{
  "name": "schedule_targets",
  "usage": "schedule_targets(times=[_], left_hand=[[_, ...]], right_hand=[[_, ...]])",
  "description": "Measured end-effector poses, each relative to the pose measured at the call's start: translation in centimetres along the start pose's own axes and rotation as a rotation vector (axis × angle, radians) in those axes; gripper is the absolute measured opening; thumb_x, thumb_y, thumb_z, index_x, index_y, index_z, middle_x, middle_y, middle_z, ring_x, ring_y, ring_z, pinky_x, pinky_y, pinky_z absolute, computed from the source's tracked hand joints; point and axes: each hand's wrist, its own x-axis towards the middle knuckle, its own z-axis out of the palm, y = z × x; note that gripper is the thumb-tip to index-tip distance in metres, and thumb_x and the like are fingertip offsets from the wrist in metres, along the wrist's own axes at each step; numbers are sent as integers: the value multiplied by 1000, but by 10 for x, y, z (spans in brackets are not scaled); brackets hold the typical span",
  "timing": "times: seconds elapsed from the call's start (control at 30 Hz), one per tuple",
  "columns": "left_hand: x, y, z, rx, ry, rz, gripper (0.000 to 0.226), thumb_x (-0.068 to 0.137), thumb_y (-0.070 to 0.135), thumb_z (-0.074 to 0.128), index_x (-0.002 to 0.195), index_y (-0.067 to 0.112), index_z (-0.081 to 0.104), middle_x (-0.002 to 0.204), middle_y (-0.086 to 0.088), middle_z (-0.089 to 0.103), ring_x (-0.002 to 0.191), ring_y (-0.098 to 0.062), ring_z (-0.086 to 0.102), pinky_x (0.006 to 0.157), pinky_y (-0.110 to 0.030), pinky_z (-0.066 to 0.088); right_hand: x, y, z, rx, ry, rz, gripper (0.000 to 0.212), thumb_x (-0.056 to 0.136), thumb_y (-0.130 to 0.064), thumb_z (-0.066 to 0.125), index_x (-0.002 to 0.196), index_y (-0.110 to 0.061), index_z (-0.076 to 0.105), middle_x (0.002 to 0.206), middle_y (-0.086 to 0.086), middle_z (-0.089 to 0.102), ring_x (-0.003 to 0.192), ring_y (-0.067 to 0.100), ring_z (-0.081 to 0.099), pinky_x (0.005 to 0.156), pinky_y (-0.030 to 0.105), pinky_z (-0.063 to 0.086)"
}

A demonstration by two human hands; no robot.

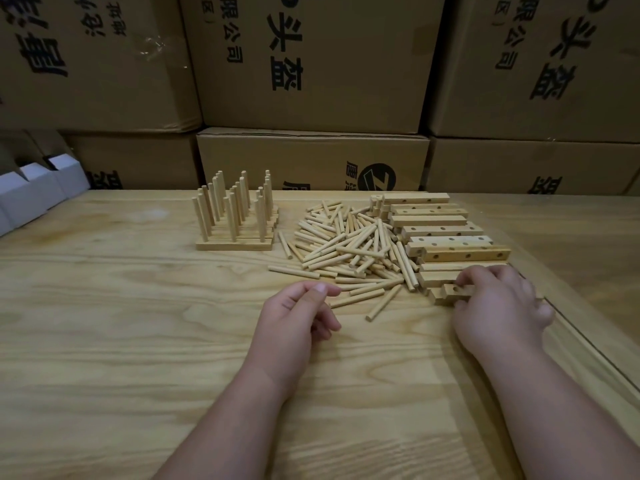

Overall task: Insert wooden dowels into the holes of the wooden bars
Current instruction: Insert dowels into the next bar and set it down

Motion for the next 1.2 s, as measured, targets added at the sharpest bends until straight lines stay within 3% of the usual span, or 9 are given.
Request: schedule_targets(times=[0.2, 0.33, 0.47, 0.57, 0.7, 0.87, 0.93, 1.07, 1.2], left_hand=[[4, 0, 10, 20, 51, 19, 16, 101, 16, 55, 99, 16, 71, 67, -1, 67, 55, -10, 55, 54, -21, 46], [-4, -9, 17, 511, -121, 313, 48, 91, 19, 52, 134, 39, 52, 119, 19, 62, 104, -5, 64, 83, -17, 51], [0, -10, 15, 472, -107, 368, 58, 90, 20, 54, 131, 58, 41, 132, 28, 58, 122, 3, 58, 97, -13, 47], [2, -12, 14, 481, -119, 393, 44, 87, 31, 64, 122, 56, 55, 122, 30, 65, 115, 2, 62, 95, -17, 49], [7, -9, 9, 342, -52, 360, 32, 87, 24, 67, 110, 45, 67, 103, 23, 74, 100, 0, 70, 84, -14, 52], [15, 5, 4, -51, 106, 99, 9, 99, 18, 61, 105, 18, 67, 75, 1, 68, 60, -17, 67, 49, -27, 52], [22, 11, 0, -229, 67, -52, 22, 104, 25, 47, 110, 13, 65, 69, -4, 58, 47, -17, 51, 38, -25, 40], [28, 10, -6, -327, -7, -211, 43, 105, 39, 33, 110, 15, 68, 65, -3, 50, 45, -16, 40, 37, -21, 31], [29, 4, -6, -332, 23, -247, 35, 104, 36, 40, 107, 17, 69, 65, -3, 52, 45, -16, 42, 37, -21, 31]], right_hand=[[-12, -23, -7, 127, 262, -290, 20, 84, -27, 70, 89, -37, 54, 90, -15, 53, 87, 14, 47, 88, 40, 28], [-35, -49, 6, 402, 334, -598, 21, 85, -25, 73, 104, -25, 63, 93, -14, 58, 89, 12, 58, 85, 34, 39], [-42, -63, 16, 620, 395, -794, 23, 88, -20, 71, 108, -11, 65, 100, 0, 64, 90, 17, 61, 79, 39, 54], [-45, -68, 22, 751, 375, -874, 24, 89, -19, 70, 111, -8, 67, 104, 2, 65, 93, 18, 63, 77, 40, 55], [-43, -66, 29, 839, 289, -928, 26, 95, -23, 63, 115, -7, 67, 107, 2, 65, 96, 12, 63, 79, 31, 55], [-20, -55, 34, 768, 276, -713, 15, 93, -11, 62, 106, -14, 69, 96, -8, 62, 87, 0, 58, 73, 12, 46], [-12, -51, 35, 739, 214, -598, 18, 92, -8, 63, 102, -23, 68, 92, -14, 62, 85, 0, 58, 70, 8, 43], [-9, -49, 40, 675, 70, -468, 16, 92, -22, 63, 93, -38, 62, 67, -15, 60, 63, 5, 57, 54, 22, 41], [-19, -55, 42, 476, -107, -492, 5, 90, -42, 58, 88, -39, 62, 70, -26, 62, 58, 5, 57, 48, 27, 42]])
